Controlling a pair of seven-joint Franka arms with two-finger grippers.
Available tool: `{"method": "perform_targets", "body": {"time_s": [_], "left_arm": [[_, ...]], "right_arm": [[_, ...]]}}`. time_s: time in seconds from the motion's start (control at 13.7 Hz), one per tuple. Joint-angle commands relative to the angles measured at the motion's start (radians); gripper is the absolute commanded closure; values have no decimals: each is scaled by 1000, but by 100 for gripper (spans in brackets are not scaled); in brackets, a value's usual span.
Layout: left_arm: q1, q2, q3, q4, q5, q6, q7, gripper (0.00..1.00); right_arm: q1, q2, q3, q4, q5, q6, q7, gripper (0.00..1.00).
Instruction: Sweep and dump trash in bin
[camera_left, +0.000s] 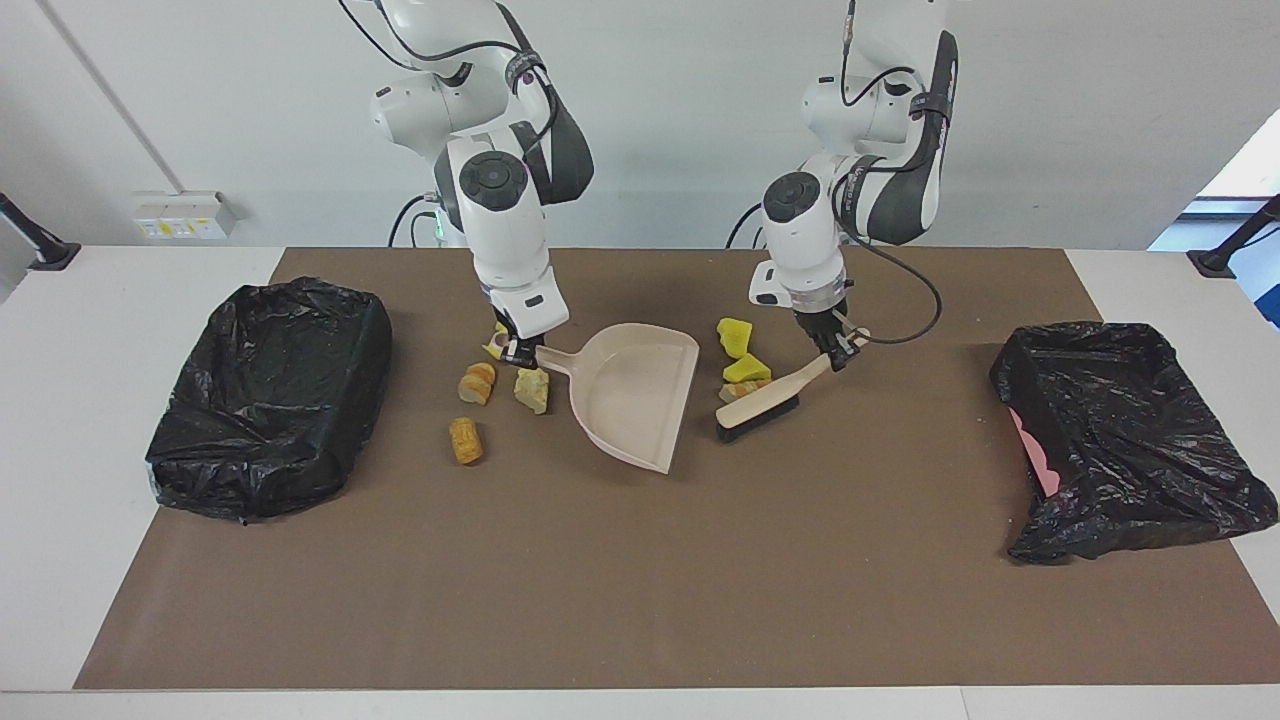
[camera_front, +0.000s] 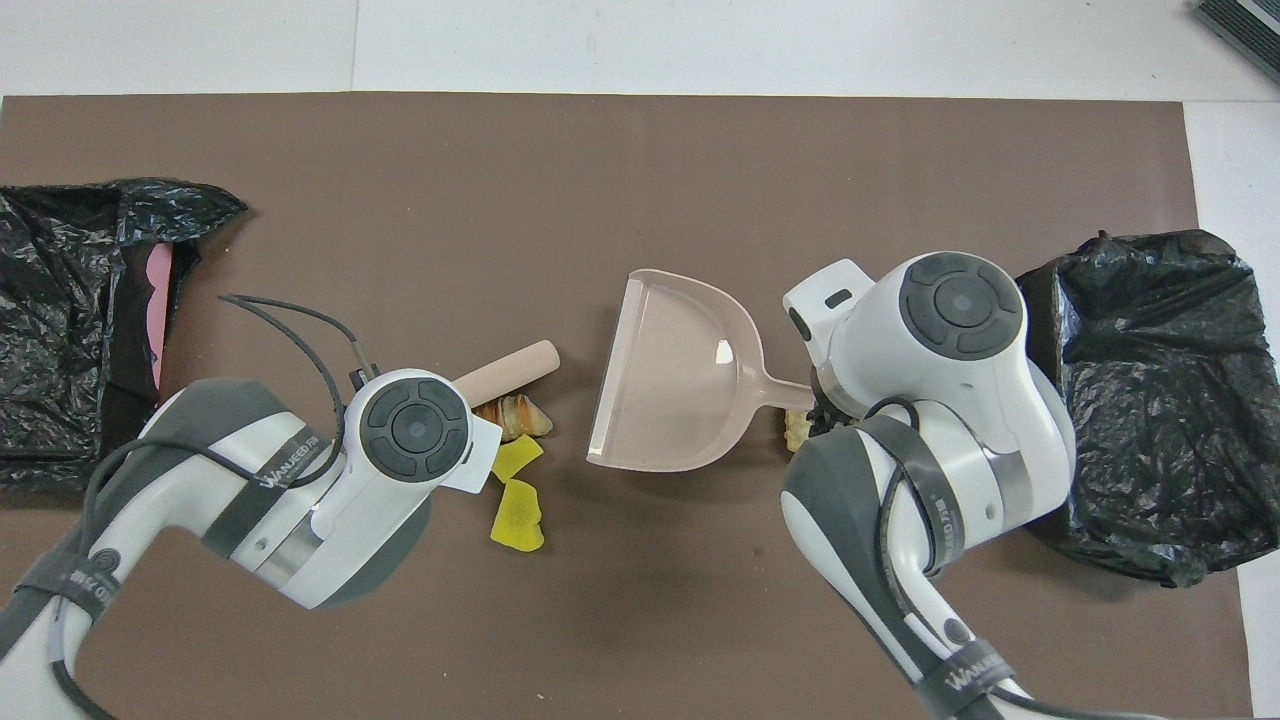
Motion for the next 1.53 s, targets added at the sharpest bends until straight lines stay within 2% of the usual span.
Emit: {"method": "perform_targets", "body": {"time_s": [0.0, 0.22, 0.44, 0.58, 0.66, 0.8, 0.88, 1.09, 1.46], "left_arm": [[3, -78, 15, -27, -15, -59, -93, 100], [3, -112, 14, -42, -18, -131, -278, 100], [15, -161, 17, -116, -174, -176, -482, 100], [25, -186, 15, -159, -225, -172, -522, 100], [23, -189, 15, -162, -304, -168, -567, 100], [5, -178, 14, -185, -348, -147, -698, 100], [-11, -183, 12, -209, -354, -107, -728, 100], [-26, -164, 12, -222, -479, -54, -736, 100], [-165, -146, 11, -223, -572, 9, -730, 100]], "right_arm": [[11, -97, 8, -135, -81, 57, -45, 100], [37, -125, 10, -175, -110, 60, -42, 100], [88, -125, 10, -205, -139, 86, 7, 100], [111, -122, 10, -215, -144, 89, 41, 100], [126, -117, 10, -225, -145, 111, 74, 100], [147, -102, 10, -230, -159, 128, 108, 100], [149, -100, 10, -230, -161, 129, 116, 100], [163, -86, 10, -239, -161, 161, 165, 100], [166, -28, 10, -233, -161, 237, 180, 100]]}}
